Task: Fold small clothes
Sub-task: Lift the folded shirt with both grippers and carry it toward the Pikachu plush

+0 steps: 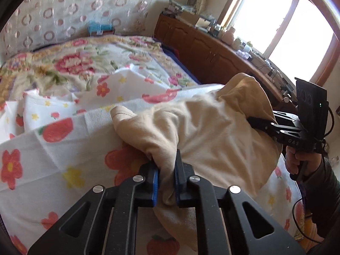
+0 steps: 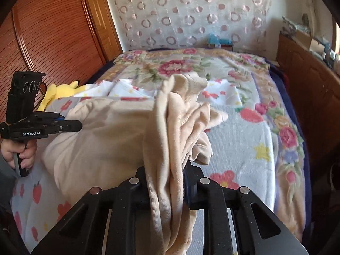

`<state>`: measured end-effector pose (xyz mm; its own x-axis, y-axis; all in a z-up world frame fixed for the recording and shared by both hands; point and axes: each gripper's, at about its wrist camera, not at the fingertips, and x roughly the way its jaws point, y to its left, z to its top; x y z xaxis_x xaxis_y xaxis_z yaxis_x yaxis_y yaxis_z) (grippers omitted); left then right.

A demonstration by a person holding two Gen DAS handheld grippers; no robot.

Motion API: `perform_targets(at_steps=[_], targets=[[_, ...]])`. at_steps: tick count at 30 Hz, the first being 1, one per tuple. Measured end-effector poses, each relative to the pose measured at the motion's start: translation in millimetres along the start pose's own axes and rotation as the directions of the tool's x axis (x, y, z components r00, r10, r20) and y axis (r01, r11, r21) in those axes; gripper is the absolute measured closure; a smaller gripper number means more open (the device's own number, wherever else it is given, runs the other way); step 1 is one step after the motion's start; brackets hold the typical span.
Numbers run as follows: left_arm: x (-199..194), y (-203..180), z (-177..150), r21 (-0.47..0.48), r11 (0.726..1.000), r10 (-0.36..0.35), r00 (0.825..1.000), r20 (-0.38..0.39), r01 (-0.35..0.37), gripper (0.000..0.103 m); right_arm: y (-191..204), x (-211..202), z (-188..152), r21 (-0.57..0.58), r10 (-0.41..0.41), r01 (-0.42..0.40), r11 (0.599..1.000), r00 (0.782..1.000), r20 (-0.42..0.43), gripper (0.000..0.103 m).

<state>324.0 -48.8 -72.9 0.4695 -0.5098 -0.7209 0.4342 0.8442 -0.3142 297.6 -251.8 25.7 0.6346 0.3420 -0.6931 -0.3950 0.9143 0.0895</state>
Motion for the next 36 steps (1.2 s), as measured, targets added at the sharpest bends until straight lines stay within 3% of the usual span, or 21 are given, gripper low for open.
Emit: perform_targets(at_steps=[5,10,13,17,25,28,33,36], targets=[[-63,-11,-3,0.031,0.999,0.023,0.989,0.146,-0.028,0.092,26,-25,17,-0.082,0.008,0.001,0.997,0.994,0.111,0.083],[-134,6,-24,-0.008,0.994,0.108,0.956,0.274,-0.110,0.092,68,-22,45,-0.206,0.077,-0.044,0.978,0.985,0.153,0.083],[-166,30,-42,-0.060,0.985,0.175,0.935,0.308,-0.164,0.092,105,-5,67,-0.295,0.135,-0.083,0.952,0.978,0.161,0.083],[-198,63,-70,-0.147,0.964,0.258,0.908,0.329,-0.221,0.092,153,30,99,-0.400,0.216,-0.142,0.905,0.965,0.146,0.083],[-279,88,-104,-0.292,0.911,0.396,0.816,0.421,-0.291,0.092,242,50,152,-0.584,0.390,-0.251,0.772,0.913,0.123,0.083],[-295,90,-115,-0.328,0.888,0.442,0.795,0.416,-0.322,0.092,259,74,175,-0.617,0.449,-0.317,0.720,0.891,0.066,0.083],[-290,102,-140,-0.386,0.847,0.502,0.787,0.357,-0.365,0.092,270,121,196,-0.649,0.477,-0.389,0.653,0.878,-0.045,0.083],[-265,126,-150,-0.429,0.827,0.507,0.813,0.287,-0.364,0.092,277,167,202,-0.674,0.437,-0.396,0.624,0.891,-0.119,0.083]])
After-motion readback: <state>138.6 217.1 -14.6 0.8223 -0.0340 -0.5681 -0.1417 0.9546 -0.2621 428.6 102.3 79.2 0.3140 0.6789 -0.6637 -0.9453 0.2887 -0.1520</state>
